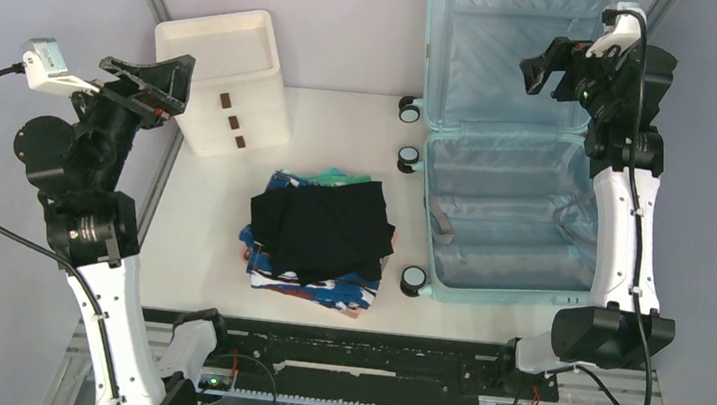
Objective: Open, take out, and arrange the luggage
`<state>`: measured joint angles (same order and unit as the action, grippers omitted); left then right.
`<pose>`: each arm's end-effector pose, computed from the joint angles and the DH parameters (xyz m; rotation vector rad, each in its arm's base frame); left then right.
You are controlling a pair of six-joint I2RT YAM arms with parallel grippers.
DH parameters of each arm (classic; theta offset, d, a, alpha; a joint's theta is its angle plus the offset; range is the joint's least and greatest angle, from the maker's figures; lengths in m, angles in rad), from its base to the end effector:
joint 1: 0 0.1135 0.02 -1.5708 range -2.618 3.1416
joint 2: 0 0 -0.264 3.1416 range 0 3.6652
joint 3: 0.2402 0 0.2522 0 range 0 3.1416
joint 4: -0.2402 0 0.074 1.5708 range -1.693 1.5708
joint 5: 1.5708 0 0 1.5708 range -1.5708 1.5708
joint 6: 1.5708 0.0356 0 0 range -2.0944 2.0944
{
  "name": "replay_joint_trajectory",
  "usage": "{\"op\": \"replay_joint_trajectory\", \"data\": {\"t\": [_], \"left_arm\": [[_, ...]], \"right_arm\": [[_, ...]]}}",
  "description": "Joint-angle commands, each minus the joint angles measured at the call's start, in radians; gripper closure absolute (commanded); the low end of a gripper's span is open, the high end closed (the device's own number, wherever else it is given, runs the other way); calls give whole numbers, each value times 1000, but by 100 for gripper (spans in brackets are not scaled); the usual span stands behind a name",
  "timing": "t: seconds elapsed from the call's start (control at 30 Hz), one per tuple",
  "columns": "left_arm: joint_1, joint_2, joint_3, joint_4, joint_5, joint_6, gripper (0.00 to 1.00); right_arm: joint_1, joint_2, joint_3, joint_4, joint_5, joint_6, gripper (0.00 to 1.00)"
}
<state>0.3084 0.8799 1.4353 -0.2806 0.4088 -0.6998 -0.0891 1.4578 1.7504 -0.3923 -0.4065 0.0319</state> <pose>0.1291 0.0263 0.5260 -0.3151 1.3057 -0.5962 0.3137 -0.0139 0.4933 -0.2065 1.6580 0.2959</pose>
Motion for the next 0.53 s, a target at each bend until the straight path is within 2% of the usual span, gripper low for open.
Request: {"op": "replay_joint_trajectory", "data": {"t": [0.0,0.5], "left_arm": [[4,0,-18,51,-13,3,0],[4,-5,-26,50,-18,8,0]], "right_arm": [[4,1,53,46,12,-7,0],[3,2,47,49,26,-7,0]]}}
